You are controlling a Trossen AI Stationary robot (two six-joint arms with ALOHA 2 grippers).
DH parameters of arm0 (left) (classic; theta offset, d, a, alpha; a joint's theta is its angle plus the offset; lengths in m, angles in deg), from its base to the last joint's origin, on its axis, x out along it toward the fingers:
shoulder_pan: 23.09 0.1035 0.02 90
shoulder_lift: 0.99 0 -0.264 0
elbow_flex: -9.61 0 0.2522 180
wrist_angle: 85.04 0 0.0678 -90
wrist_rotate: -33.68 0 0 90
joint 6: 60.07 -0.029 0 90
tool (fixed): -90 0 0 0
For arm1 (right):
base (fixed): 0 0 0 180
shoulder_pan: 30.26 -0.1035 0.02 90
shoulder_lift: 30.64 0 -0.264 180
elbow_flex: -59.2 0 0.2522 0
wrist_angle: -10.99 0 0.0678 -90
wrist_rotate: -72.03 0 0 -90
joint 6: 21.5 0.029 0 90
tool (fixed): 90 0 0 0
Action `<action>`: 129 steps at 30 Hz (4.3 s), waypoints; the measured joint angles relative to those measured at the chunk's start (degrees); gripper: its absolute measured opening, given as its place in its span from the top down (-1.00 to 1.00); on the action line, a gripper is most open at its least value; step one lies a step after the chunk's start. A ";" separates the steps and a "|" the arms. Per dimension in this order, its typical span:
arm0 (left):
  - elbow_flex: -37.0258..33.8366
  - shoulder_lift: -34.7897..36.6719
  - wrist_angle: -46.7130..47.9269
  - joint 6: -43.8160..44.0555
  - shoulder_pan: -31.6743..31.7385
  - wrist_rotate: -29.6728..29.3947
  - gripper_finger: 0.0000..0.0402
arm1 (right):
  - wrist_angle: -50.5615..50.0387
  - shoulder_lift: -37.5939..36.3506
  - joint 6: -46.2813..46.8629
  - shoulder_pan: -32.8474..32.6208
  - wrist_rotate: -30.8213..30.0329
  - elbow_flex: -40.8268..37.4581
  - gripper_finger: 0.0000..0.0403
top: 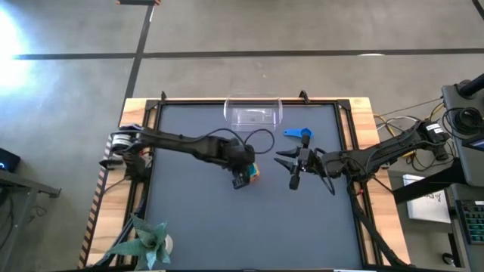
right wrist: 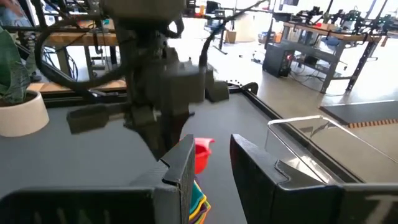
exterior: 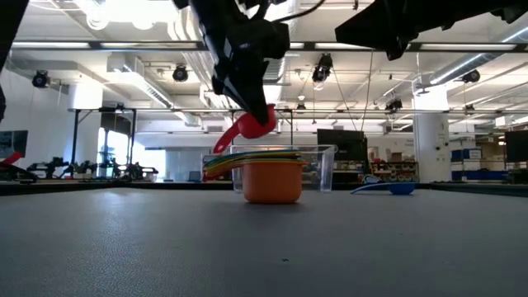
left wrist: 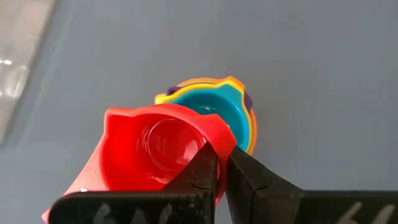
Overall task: Nest measuring cups in basket
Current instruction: Stack the red measuring cup on top of the light blue measuring cup, then stack the blue measuring cup on top of the red measuring cup
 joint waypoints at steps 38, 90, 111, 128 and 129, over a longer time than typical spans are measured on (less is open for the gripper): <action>15.03 -10.38 10.85 5.83 -4.38 -5.08 0.30 | -3.69 -2.99 0.73 -0.02 -1.49 0.00 0.55; -53.29 53.11 -50.38 -4.22 -22.35 -16.16 0.49 | -68.47 22.91 -2.17 47.92 27.25 19.76 0.15; -53.35 52.49 -50.36 -3.62 -22.60 -16.28 0.49 | -66.01 29.65 1.72 50.26 23.30 19.56 0.89; -54.07 52.17 -50.59 1.52 -22.60 -21.37 0.49 | -49.98 6.31 27.53 25.15 23.80 19.76 0.95; -54.37 52.15 -50.64 1.51 -22.60 -21.38 0.49 | -48.04 6.29 28.16 23.43 22.90 19.76 0.95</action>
